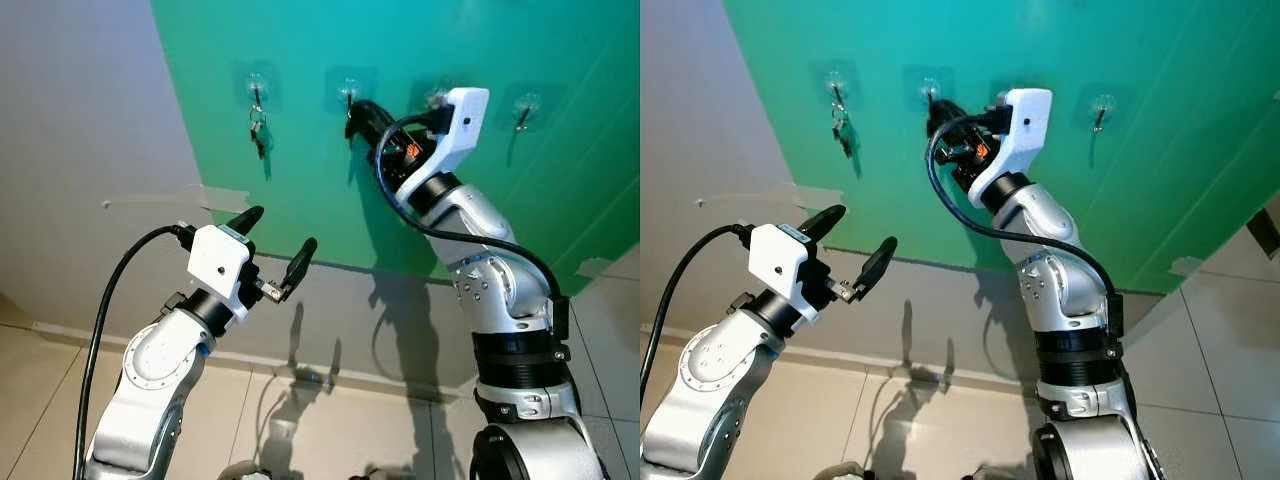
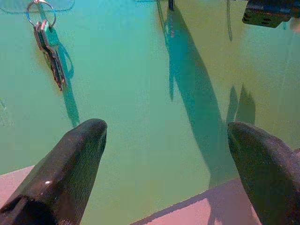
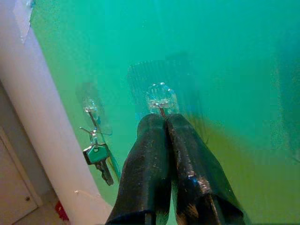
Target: Hang keys on a hook
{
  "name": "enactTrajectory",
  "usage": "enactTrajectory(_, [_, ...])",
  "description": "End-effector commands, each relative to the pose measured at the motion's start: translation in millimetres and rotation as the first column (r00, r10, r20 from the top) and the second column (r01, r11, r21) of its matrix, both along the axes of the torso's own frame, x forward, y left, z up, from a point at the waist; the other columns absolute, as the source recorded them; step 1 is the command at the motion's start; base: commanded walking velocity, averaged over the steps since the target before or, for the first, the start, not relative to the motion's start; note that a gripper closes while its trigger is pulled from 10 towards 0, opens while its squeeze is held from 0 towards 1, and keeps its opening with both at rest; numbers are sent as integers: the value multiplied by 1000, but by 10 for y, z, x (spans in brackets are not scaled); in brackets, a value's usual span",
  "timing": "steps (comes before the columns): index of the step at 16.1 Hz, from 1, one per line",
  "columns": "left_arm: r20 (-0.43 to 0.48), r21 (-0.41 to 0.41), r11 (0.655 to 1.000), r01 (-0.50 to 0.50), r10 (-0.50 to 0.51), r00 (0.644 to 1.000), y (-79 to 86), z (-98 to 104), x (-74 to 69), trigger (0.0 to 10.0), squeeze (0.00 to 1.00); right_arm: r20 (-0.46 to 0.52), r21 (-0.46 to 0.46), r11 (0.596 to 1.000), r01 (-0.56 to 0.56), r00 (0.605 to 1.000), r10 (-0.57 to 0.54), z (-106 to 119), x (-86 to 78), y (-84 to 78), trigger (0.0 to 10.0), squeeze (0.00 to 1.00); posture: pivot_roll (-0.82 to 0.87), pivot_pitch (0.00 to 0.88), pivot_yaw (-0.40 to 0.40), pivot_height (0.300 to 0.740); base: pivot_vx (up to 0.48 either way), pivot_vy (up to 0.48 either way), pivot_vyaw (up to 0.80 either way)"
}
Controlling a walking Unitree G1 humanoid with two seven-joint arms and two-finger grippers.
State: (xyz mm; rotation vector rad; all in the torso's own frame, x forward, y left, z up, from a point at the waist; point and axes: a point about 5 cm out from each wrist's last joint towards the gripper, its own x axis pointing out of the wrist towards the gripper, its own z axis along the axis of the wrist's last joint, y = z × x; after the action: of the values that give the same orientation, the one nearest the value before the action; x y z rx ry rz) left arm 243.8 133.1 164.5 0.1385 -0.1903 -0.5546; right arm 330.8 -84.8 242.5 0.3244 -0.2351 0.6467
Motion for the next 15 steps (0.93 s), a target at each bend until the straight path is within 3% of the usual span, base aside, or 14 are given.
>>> enactTrajectory(1, [19, 4, 1000, 19, -19, 1000, -25, 55, -6, 10000, 0, 11, -20, 1000, 7, 1000, -7, 32, -8, -33, 10000, 0, -5, 82, -26, 740, 0, 0, 0])
enactTrajectory(9, [20, 2, 1000, 23, -23, 1000, -26, 68, -1, 10000, 0, -20, -85, 996, 1, 1000, -2, -45, 8, -25, 10000, 0, -6, 85, -24, 740, 0, 0, 0])
enactTrajectory(12, [22, 0, 1000, 27, -27, 999, -29, 73, 2, 10000, 0, -13, -64, 995, -80, 997, 80, -24, -48, -39, 10000, 0, -6, 83, -22, 740, 0, 0, 0])
enactTrajectory(15, [21, 1, 1000, 30, -30, 999, -32, 70, 5, 10000, 0, -7, -98, 991, -86, 996, 86, -39, -64, -44, 10000, 0, -7, 81, -22, 740, 0, 0, 0])
